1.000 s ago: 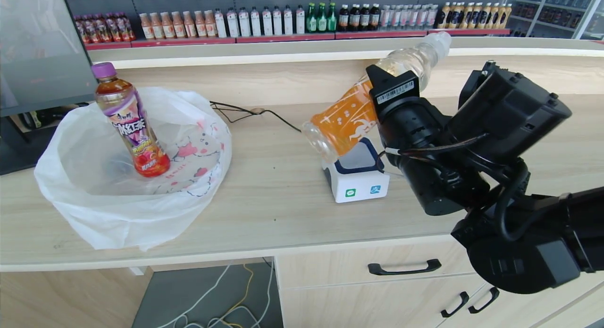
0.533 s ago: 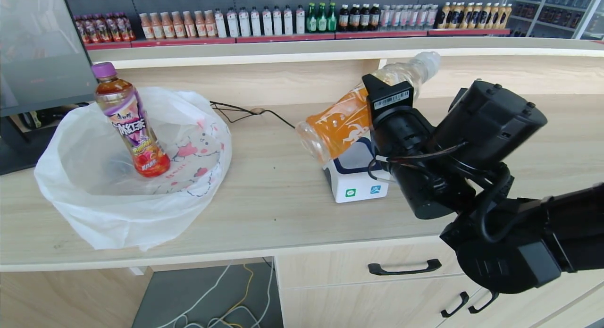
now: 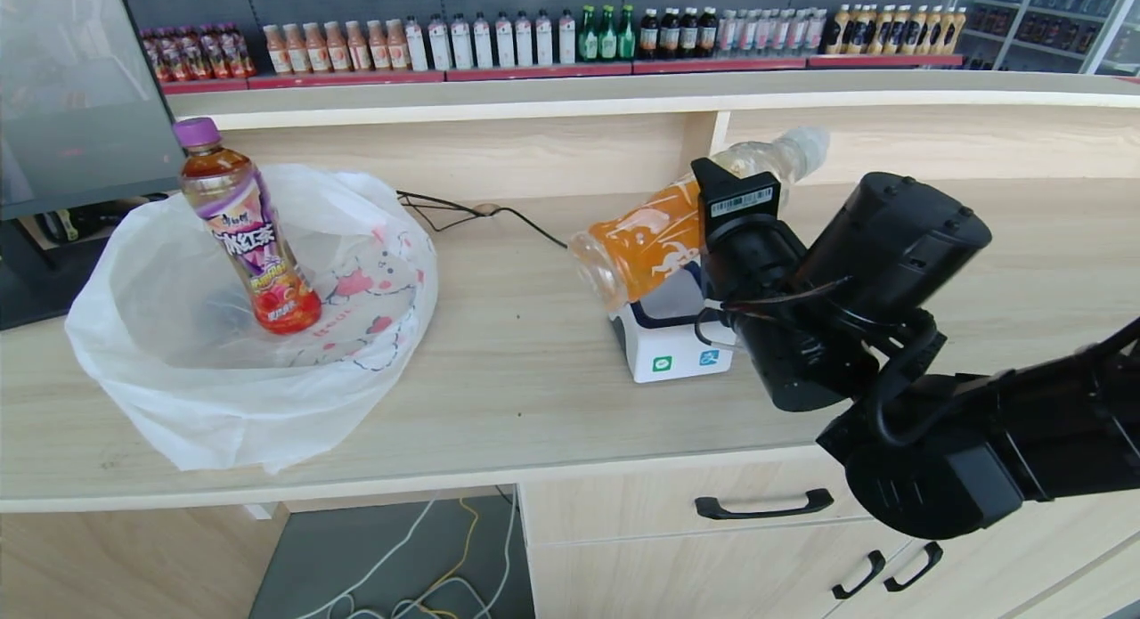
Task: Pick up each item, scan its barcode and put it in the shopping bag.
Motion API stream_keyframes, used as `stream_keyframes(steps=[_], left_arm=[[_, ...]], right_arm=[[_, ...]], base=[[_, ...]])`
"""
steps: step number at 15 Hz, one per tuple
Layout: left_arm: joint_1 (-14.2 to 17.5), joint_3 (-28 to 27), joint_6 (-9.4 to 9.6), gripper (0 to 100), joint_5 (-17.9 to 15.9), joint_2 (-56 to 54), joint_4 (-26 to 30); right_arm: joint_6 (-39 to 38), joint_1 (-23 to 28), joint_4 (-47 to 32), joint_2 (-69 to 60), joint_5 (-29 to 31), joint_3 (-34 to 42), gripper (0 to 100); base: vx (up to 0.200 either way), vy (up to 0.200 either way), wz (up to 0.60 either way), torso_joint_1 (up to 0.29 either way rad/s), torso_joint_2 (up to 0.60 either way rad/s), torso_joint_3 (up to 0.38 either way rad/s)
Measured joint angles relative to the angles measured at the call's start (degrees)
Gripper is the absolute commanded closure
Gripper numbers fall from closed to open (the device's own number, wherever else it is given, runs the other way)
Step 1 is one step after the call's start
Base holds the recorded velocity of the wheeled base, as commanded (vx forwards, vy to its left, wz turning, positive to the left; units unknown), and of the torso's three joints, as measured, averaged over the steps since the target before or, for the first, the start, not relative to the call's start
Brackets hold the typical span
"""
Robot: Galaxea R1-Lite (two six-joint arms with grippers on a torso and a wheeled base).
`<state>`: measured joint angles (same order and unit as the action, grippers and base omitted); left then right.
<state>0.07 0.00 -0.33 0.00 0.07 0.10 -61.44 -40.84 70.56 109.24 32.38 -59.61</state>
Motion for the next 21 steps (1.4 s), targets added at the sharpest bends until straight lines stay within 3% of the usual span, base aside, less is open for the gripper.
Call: stream_keyframes(steps=[21], left_arm=[[-0.05, 0.00, 0.01, 0, 0.00, 0.00, 0.00]], right_arm=[[-1.84, 2.67, 0.06, 0.84, 0.49, 0.83, 100]], base=[[0.000, 0.000, 0.00, 0.000, 0.00, 0.000]])
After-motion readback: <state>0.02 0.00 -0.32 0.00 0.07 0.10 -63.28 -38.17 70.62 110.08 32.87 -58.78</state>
